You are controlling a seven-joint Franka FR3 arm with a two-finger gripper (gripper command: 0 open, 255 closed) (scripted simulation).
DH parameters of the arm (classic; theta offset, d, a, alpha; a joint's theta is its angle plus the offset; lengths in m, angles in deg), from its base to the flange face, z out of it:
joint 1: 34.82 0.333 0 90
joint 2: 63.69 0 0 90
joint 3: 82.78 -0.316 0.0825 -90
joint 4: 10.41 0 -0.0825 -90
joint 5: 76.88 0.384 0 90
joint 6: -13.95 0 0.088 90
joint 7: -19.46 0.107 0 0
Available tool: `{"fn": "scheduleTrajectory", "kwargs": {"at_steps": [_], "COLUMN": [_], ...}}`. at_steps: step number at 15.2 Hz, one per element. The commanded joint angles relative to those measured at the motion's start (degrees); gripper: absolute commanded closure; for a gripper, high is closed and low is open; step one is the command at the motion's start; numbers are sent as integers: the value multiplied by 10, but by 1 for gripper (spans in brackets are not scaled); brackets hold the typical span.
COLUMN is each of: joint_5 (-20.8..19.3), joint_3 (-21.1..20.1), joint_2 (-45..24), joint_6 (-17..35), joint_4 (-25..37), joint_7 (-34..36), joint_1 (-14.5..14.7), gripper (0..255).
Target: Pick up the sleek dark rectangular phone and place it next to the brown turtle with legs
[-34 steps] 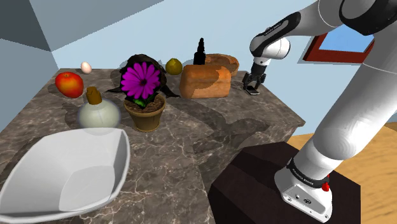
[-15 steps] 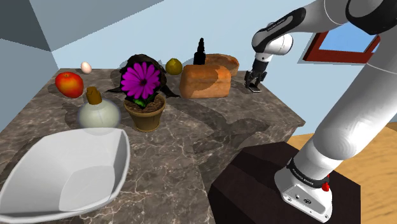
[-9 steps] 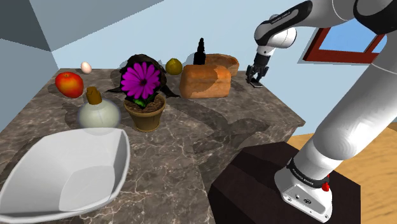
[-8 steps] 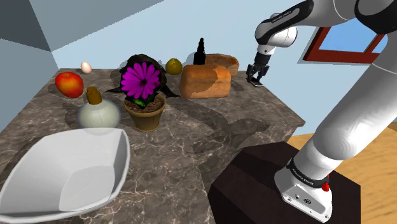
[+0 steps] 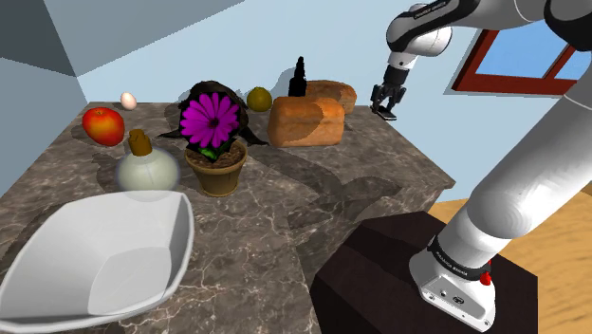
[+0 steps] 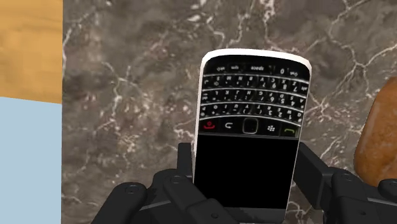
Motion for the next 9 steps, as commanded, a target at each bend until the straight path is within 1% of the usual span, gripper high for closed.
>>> {"fn": "scheduleTrajectory", "kwargs": {"at_steps": [1, 9], "joint_5": [-2, -11], "joint_3": [0, -3], "joint_2": [5, 22], "joint_6": [-15, -76], "joint_4": [11, 56], "joint_7": [2, 11], "joint_1": [0, 1], "gripper": [255, 255]}}
